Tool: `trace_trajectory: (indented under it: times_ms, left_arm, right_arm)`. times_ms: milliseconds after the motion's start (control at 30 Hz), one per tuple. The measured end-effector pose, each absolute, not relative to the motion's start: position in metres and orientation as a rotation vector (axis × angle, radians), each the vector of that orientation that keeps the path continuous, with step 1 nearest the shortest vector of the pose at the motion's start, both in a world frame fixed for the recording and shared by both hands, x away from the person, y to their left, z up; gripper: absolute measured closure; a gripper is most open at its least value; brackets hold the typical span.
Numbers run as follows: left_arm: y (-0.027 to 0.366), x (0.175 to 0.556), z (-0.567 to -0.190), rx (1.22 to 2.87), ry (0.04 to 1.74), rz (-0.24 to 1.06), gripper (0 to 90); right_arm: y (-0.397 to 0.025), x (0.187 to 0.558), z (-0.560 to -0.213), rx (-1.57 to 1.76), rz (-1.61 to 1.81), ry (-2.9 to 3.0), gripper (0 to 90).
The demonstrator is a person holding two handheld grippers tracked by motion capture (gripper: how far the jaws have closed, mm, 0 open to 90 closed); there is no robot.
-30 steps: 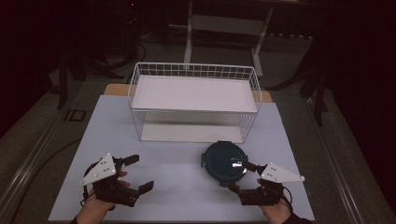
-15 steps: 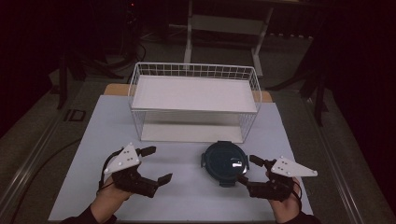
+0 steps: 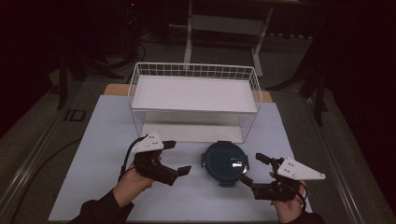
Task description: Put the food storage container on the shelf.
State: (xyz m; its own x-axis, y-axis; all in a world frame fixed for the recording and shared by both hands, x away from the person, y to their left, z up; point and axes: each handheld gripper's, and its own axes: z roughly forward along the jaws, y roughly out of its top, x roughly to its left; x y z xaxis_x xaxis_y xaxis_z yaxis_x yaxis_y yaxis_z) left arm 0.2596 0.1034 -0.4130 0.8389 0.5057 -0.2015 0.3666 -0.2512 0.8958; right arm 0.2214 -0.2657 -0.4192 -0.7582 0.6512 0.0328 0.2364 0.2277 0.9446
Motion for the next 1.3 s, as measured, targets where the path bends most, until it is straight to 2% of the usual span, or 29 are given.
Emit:
trace_trajectory:
  times_ms: [533, 567, 833, 867, 933, 967, 1000, 1067, 1167, 1300]
  left_arm:
    - [0.07, 0.301, -0.43, 1.87, 0.752, 0.03, 1.1]
    - [0.065, 0.308, -0.437, 1.875, 0.786, -0.026, 1.1]
    - [0.053, 0.322, -0.46, 1.881, 0.903, -0.138, 1.1]
    - [0.051, 0.326, -0.466, 1.882, 0.956, -0.187, 1.1]
    - [0.051, 0.326, -0.466, 1.882, 0.956, -0.187, 1.2]
    - [0.05, 0.33, -0.473, 1.875, 1.006, -0.261, 1.2]
    - [0.049, 0.332, -0.476, 1.868, 1.036, -0.294, 1.7]
    - [0.048, 0.335, -0.483, 1.857, 1.076, -0.377, 1.8]
    - [0.045, 0.338, -0.49, 1.868, 1.137, -0.451, 4.1]
    - [0.046, 0.343, -0.497, 1.857, 1.212, -0.511, 14.8]
  right_arm:
    - [-0.272, 0.224, -0.42, 0.873, 1.553, 2.101, 10.3]
    - [-0.271, 0.224, -0.42, 0.869, 1.537, 2.089, 10.3]
    - [-0.268, 0.225, -0.423, 0.845, 1.503, 2.096, 10.3]
    - [-0.265, 0.224, -0.423, 0.821, 1.496, 2.113, 10.4]
    - [-0.265, 0.223, -0.423, 0.818, 1.491, 2.113, 10.4]
    - [-0.265, 0.223, -0.423, 0.818, 1.491, 2.113, 10.4]
    - [-0.264, 0.224, -0.424, 0.816, 1.508, 2.146, 14.3]
    - [-0.264, 0.225, -0.425, 0.82, 1.518, 2.157, 14.1]
    - [-0.264, 0.225, -0.428, 0.822, 1.507, 2.166, 14.8]
    - [-0.263, 0.225, -0.429, 0.837, 1.505, 2.162, 14.8]
